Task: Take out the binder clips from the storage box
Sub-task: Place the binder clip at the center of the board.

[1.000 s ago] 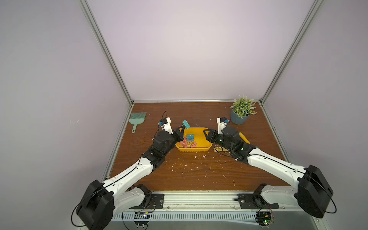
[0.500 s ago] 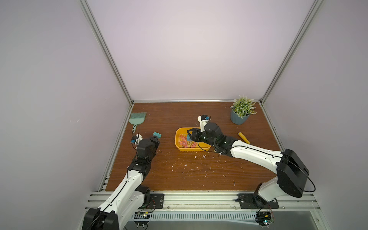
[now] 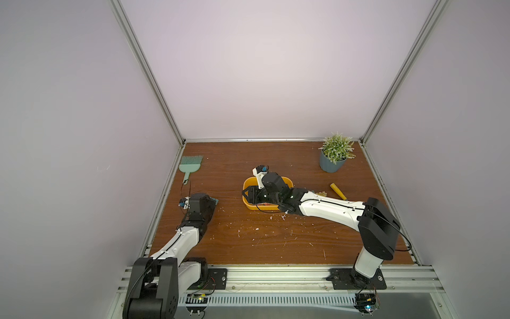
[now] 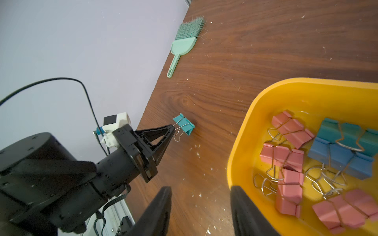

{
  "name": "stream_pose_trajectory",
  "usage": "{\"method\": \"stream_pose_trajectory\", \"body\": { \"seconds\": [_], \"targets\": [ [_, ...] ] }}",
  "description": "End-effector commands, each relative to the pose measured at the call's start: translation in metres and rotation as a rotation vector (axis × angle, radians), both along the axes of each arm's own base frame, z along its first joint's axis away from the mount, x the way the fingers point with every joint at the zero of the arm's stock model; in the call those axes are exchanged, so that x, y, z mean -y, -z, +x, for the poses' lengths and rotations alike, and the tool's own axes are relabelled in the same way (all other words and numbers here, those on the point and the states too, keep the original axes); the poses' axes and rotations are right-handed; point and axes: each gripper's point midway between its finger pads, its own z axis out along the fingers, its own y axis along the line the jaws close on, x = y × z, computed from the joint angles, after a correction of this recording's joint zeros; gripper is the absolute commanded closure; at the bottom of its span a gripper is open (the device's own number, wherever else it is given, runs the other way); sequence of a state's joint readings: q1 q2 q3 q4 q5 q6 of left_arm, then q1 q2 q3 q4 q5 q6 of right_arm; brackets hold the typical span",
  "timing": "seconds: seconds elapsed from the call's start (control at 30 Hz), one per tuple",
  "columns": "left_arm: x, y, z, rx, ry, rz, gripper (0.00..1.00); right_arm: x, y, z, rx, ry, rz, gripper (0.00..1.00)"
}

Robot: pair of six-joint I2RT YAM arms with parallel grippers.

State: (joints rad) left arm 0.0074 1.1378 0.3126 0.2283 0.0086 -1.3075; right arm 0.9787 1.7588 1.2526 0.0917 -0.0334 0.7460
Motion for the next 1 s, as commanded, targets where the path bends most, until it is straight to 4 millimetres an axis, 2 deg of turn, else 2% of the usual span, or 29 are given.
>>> {"method": "stream_pose_trajectory", "body": {
  "seconds": [0.0, 0.27, 0.57, 0.63, 0.7, 0.8, 0.9, 0.97],
  "targets": [
    [0.0, -0.011, 0.015, 0.037, 0.02, -0.002, 1.0, -0.012, -0.025, -0.001, 0.037, -0.048, 0.03, 0.47],
    [-0.009, 0.001, 0.014, 0.044, -0.069, -0.089, 1.0, -0.012, -0.019, -0.001, 0.024, -0.047, 0.015, 0.47],
    [-0.004, 0.009, 0.022, 0.072, -0.087, -0.211, 1.0, -0.011, -0.019, -0.001, 0.021, -0.044, 0.015, 0.47],
    [-0.002, 0.009, 0.022, 0.08, -0.082, -0.232, 0.82, -0.01, -0.017, 0.0, 0.023, -0.037, 0.006, 0.47],
    [0.001, 0.007, 0.022, 0.086, -0.072, -0.244, 0.77, -0.007, -0.017, 0.001, 0.026, -0.027, -0.004, 0.47],
    [0.002, 0.003, 0.02, 0.096, -0.065, -0.246, 0.53, -0.002, -0.018, 0.002, 0.034, -0.009, -0.012, 0.47],
    [0.0, -0.003, 0.015, 0.092, -0.068, -0.227, 0.4, 0.008, -0.024, 0.004, 0.057, 0.03, -0.021, 0.47],
    [-0.002, -0.01, 0.011, 0.098, -0.061, -0.197, 0.37, 0.02, -0.029, 0.009, 0.082, 0.076, -0.026, 0.46]
  ]
}}
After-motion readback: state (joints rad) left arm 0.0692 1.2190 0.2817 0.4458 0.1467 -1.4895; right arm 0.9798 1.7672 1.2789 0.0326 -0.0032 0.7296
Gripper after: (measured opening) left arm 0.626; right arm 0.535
